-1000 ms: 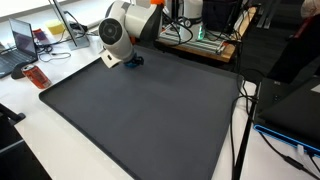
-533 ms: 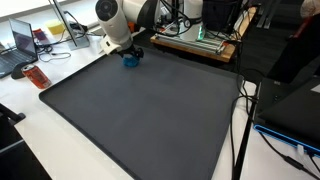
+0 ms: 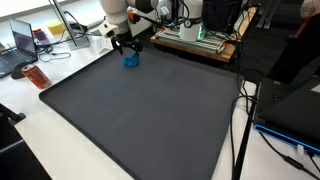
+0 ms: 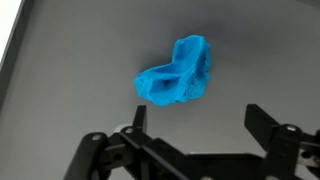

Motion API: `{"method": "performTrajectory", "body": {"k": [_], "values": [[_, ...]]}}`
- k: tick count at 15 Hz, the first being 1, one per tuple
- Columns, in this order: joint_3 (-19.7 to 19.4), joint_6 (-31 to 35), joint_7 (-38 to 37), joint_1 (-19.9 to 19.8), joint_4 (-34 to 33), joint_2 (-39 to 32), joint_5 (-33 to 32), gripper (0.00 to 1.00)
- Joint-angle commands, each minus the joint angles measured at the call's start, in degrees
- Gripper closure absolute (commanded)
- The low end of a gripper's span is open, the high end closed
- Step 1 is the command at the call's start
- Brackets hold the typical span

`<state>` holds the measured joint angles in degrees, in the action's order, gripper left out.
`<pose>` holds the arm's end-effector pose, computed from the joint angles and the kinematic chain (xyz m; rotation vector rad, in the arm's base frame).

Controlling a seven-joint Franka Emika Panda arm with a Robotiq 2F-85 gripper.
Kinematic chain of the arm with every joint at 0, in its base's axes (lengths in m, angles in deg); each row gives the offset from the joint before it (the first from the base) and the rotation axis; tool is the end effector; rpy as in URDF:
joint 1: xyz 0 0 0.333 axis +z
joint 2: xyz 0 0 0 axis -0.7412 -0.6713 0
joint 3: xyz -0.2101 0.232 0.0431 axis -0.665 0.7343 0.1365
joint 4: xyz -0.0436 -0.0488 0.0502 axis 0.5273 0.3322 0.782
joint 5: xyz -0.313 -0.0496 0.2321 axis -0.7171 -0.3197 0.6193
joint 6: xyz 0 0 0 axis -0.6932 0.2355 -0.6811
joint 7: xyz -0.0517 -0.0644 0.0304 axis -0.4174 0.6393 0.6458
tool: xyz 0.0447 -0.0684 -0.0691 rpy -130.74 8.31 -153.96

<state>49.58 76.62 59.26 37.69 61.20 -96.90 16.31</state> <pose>0.4946 -0.1147 0.2209 2.9086 0.6071 -0.3390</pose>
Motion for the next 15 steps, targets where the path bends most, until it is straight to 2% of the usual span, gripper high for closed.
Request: {"method": "performTrajectory", "body": {"k": [1, 5, 10, 12, 15], "values": [[-1.0, 7.9, 6.5, -2.1, 7.3, 5.5, 4.3, 0.0], [-1.9, 14.3, 12.8, -4.1, 11.6, 8.0, 8.7, 0.0], [-2.2, 19.0, 23.8, -6.4, 15.1, 9.9, 18.6, 0.0], [-2.6, 16.1, 26.5, -6.9, 14.8, 10.5, 23.1, 0.0], [-4.8, 10.1, 23.6, -6.4, 13.8, 11.5, 24.2, 0.0]]}}
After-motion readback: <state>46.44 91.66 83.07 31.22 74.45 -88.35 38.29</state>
